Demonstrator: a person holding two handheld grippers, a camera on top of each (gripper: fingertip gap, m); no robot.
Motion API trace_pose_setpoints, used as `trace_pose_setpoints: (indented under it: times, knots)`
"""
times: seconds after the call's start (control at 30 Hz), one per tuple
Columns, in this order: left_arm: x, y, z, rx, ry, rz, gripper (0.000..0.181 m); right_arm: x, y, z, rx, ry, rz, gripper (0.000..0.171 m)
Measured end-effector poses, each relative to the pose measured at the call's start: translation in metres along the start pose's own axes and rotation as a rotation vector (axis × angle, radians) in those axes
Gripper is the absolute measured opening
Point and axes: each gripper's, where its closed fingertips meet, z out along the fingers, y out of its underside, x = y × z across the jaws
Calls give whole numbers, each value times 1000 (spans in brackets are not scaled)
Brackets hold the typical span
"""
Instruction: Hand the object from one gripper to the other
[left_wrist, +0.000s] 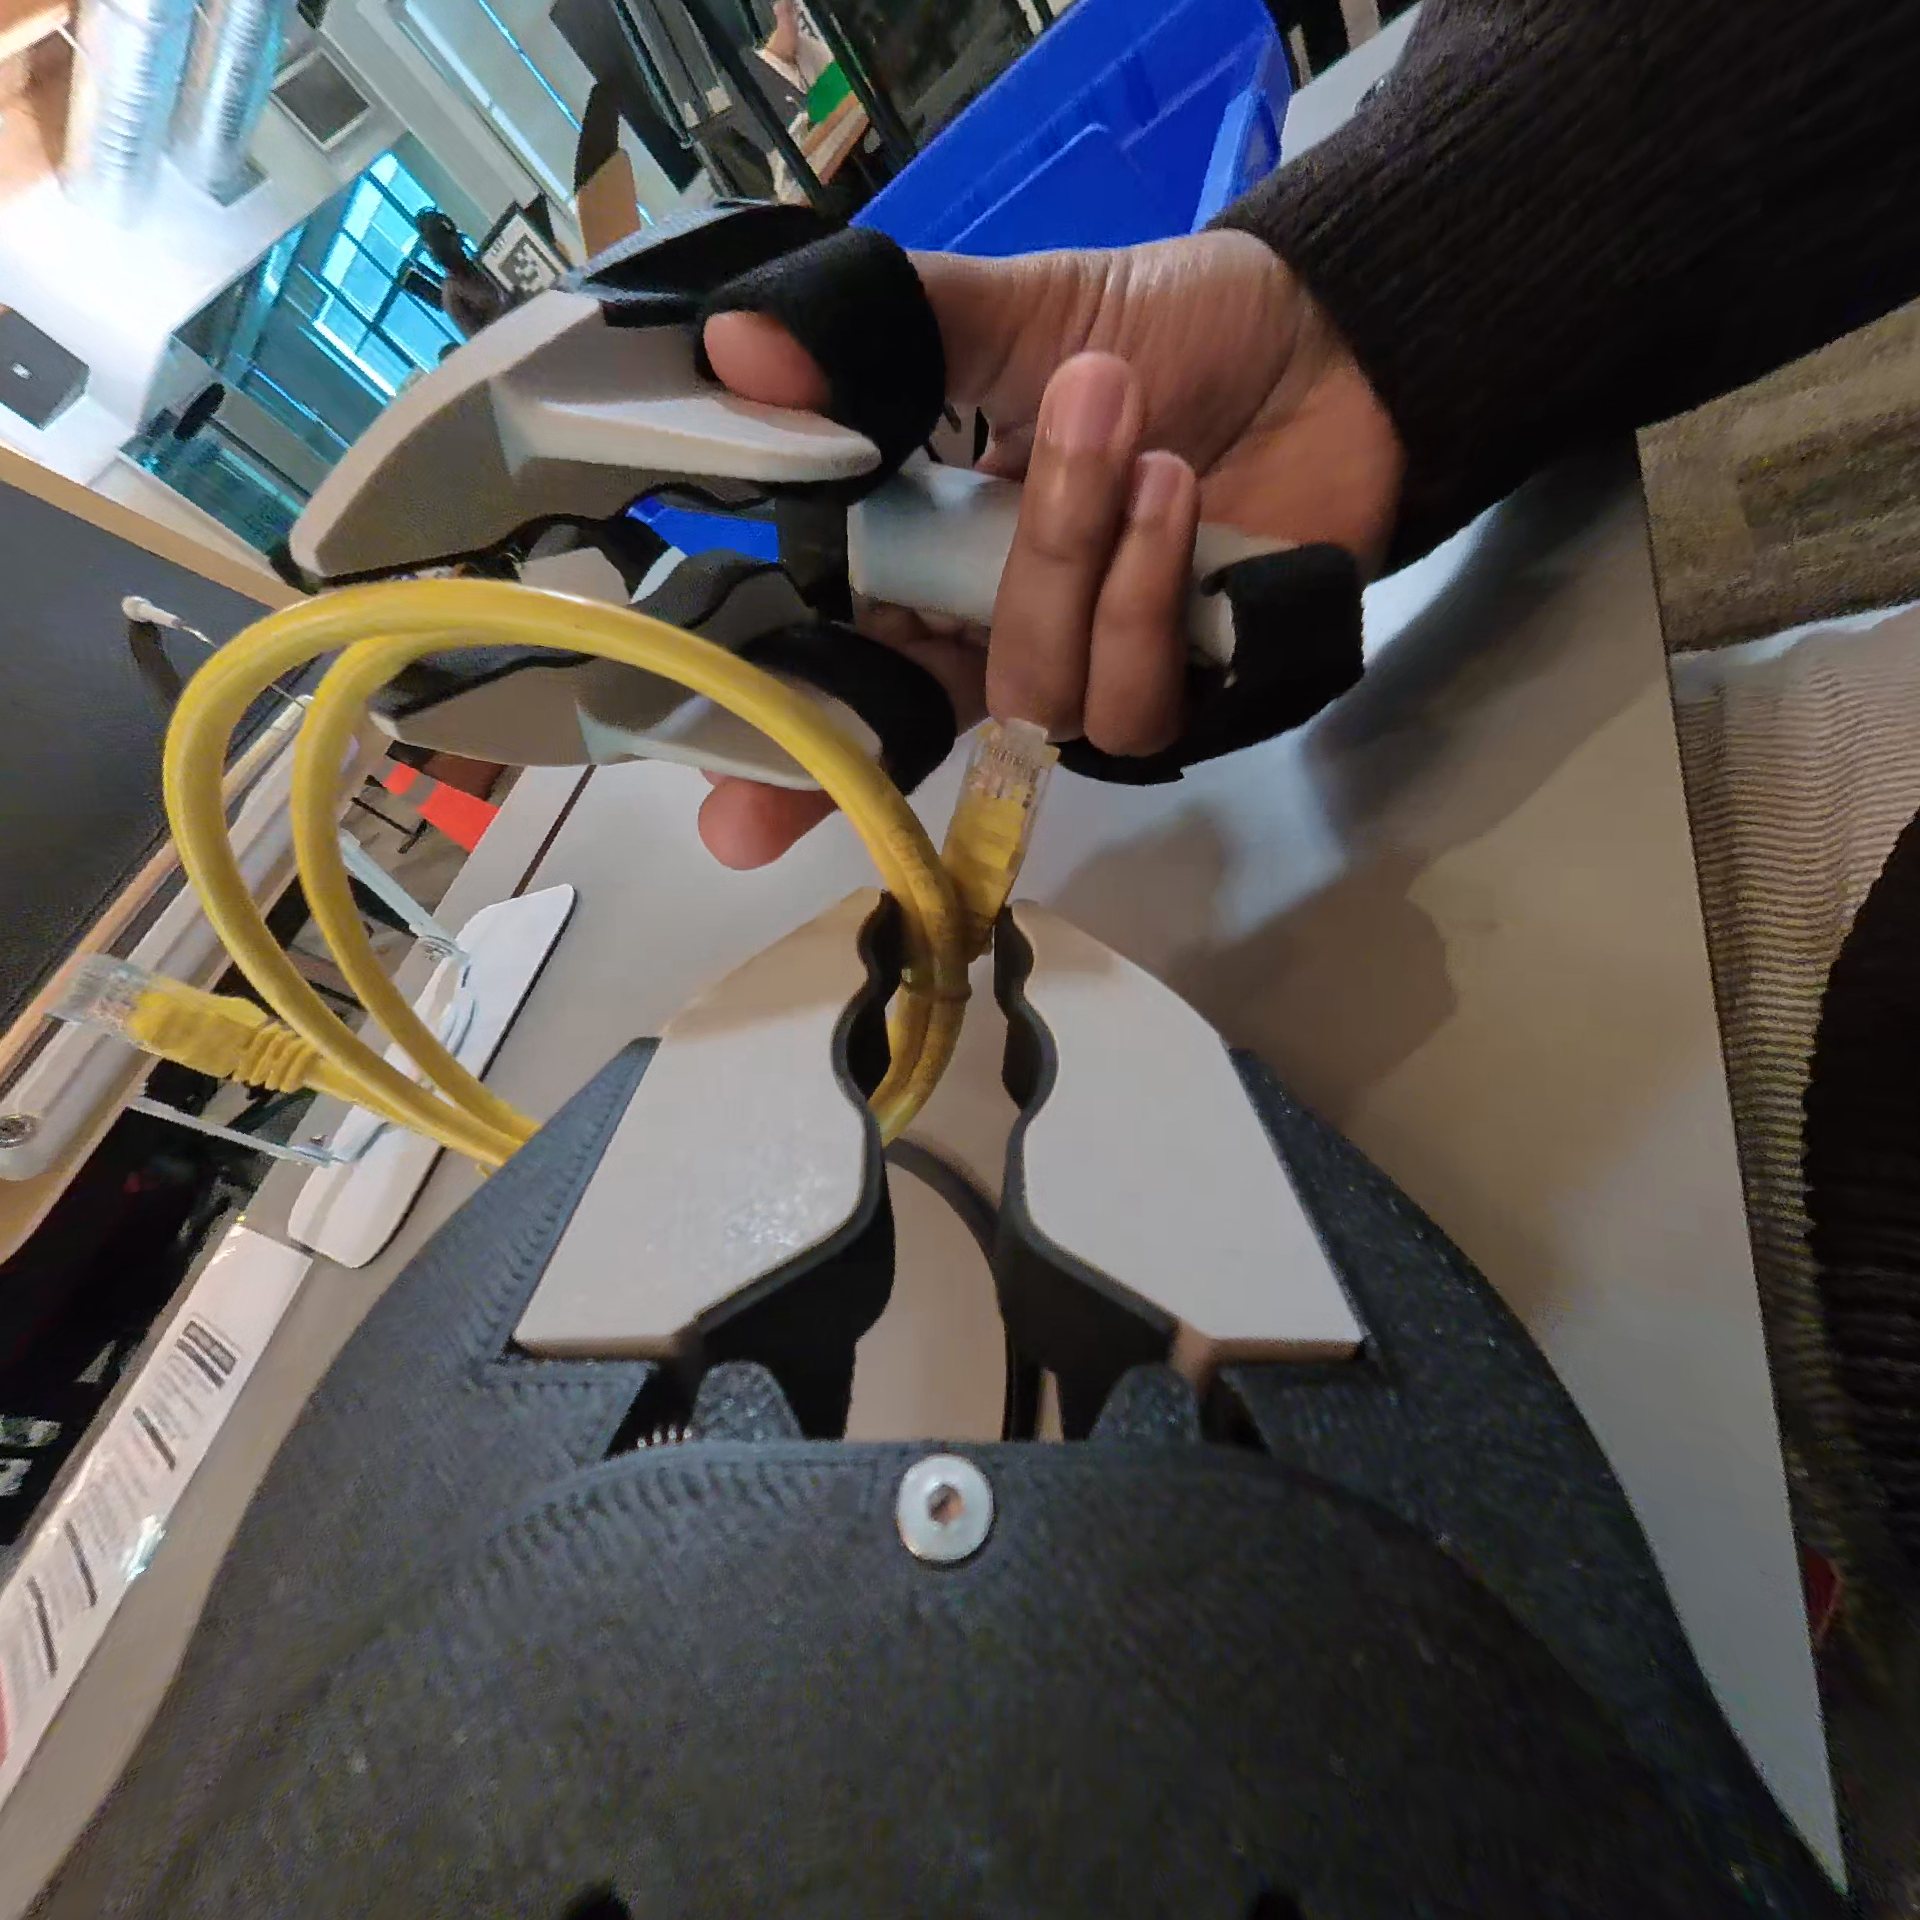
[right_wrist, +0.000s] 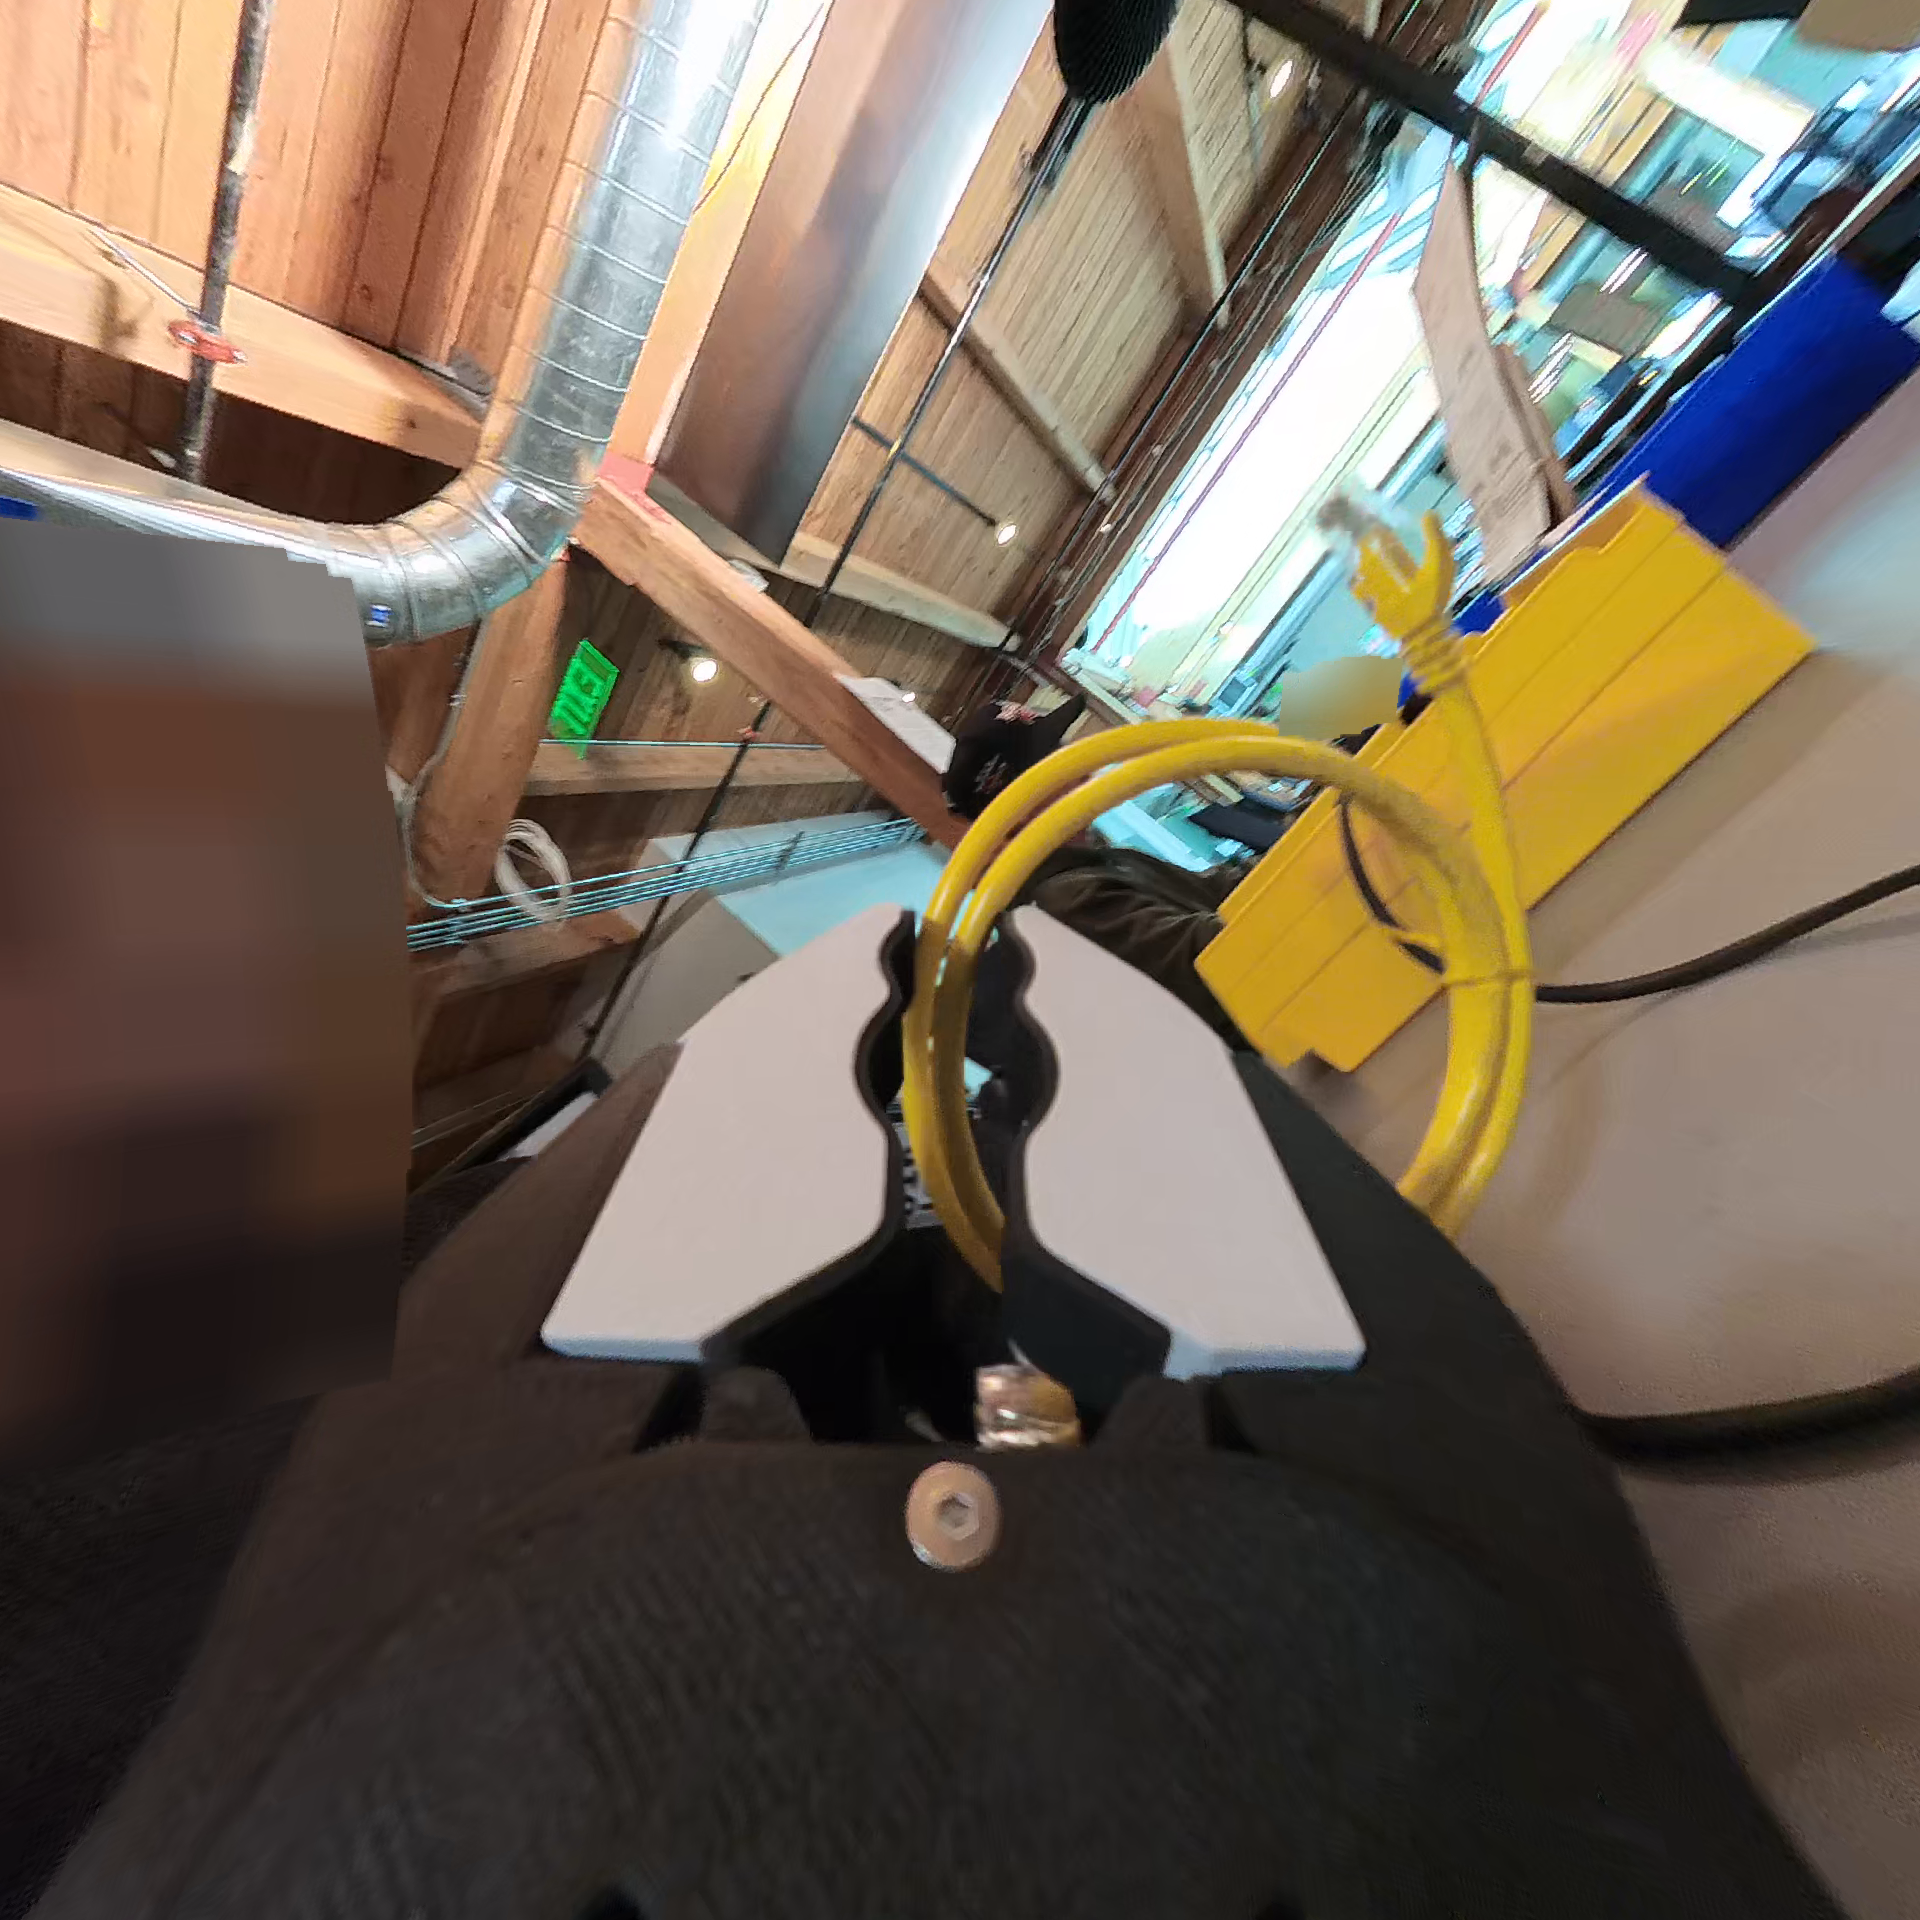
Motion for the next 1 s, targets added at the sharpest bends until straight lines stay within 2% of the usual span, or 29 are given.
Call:
trace_pose_setpoints:
  times: [0.23, 0.43, 0.57, 0.7, 0.83, 1.0]
  knots:
    - [-20, -10, -9, 88, -44, -158, 17, 5, -12, -5, 55, 73, -103, 35]
    - [-45, -21, -25, 262, -22, -471, 18, 11, -12, -7, 36, 136, -177, 42]
    - [-54, -33, -38, 407, 53, -663, 17, 23, 9, -1, -128, 258, -360, 44]
    - [-72, -36, -50, 540, 88, -867, 16, 49, 28, -6, -332, 475, -644, 40]
    - [-94, -32, -67, 700, 127, -1096, 15, 51, 48, -3, -475, 474, -808, 44]
    - [-107, -34, -84, 887, 249, -1304, 15, 58, 80, 1, -652, 458, -1026, 50]
